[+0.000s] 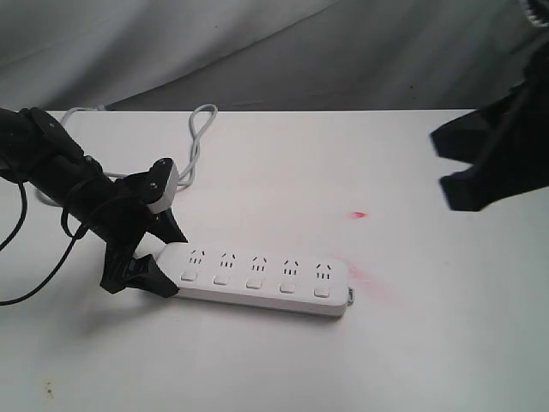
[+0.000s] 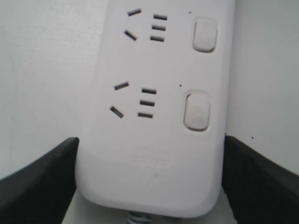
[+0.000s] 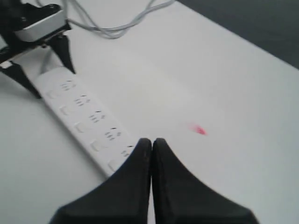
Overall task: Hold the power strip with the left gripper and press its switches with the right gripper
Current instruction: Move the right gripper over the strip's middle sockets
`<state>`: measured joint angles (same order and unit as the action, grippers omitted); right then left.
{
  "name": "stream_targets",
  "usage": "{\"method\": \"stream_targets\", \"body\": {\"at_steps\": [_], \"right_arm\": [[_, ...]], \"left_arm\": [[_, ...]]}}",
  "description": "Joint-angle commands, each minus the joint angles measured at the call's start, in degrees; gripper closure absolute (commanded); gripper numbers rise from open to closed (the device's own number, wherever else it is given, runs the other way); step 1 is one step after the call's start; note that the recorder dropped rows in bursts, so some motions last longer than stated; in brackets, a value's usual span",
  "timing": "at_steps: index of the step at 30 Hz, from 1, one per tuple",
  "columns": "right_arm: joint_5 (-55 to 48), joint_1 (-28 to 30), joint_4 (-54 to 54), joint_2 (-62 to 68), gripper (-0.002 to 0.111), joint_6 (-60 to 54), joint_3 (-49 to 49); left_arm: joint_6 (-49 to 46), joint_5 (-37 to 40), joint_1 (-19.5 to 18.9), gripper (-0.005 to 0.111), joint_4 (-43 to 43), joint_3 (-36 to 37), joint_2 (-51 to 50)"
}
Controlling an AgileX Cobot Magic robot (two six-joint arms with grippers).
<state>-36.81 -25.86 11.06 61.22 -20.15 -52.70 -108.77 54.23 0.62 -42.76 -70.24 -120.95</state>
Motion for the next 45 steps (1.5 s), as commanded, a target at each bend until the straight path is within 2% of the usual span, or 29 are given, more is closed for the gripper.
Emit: {"method": "stream_targets", "body": {"at_steps": [1,5,14,18,23,25,28,32,38,45], "right_arm": [[-1.6,-3.61,7.57,7.8,0.108,-1.2,-3.61],[-4.91,-4.43,13.79,14.98,0.108,-9.65,-7.85],[-8.82,-4.05,28.56,29.79,0.108,-38.45,-19.56],[-7.88,-4.16,31.3,37.73,0.108,-42.85,-22.84],[-0.41,-6.92,34.53,45.27,0.107,-46.23,-23.06],[-0.15,-8.32,38.93,47.13,0.097,-54.4,-23.06],[-0.15,-9.06,45.34,48.34,0.071,-59.97,-23.06],[2.69,-9.06,45.89,50.38,0.053,-61.81,-23.06],[3.86,-9.06,50.7,52.97,0.045,-68.62,-23.06],[6.68,-9.69,56.23,55.83,0.045,-78.42,-23.06]], "left_arm": [[0.21,1.02,0.25,0.043,1.37,-0.02,-0.45],[0.31,1.02,0.25,0.043,1.37,-0.02,-0.45],[0.31,1.02,0.25,0.043,1.37,-0.02,-0.45],[0.2,1.02,0.25,0.043,1.37,-0.02,-0.45],[0.2,1.02,0.25,0.043,1.37,-0.02,-0.45],[0.29,1.02,0.25,0.043,1.37,-0.02,-0.45],[0.29,1.02,0.25,0.043,1.37,-0.02,-0.45],[0.3,1.01,0.25,0.043,1.37,-0.02,-0.45],[0.2,1.01,0.25,0.043,1.37,-0.02,-0.45],[0.2,1.01,0.25,0.043,1.37,-0.02,-0.45]]}}
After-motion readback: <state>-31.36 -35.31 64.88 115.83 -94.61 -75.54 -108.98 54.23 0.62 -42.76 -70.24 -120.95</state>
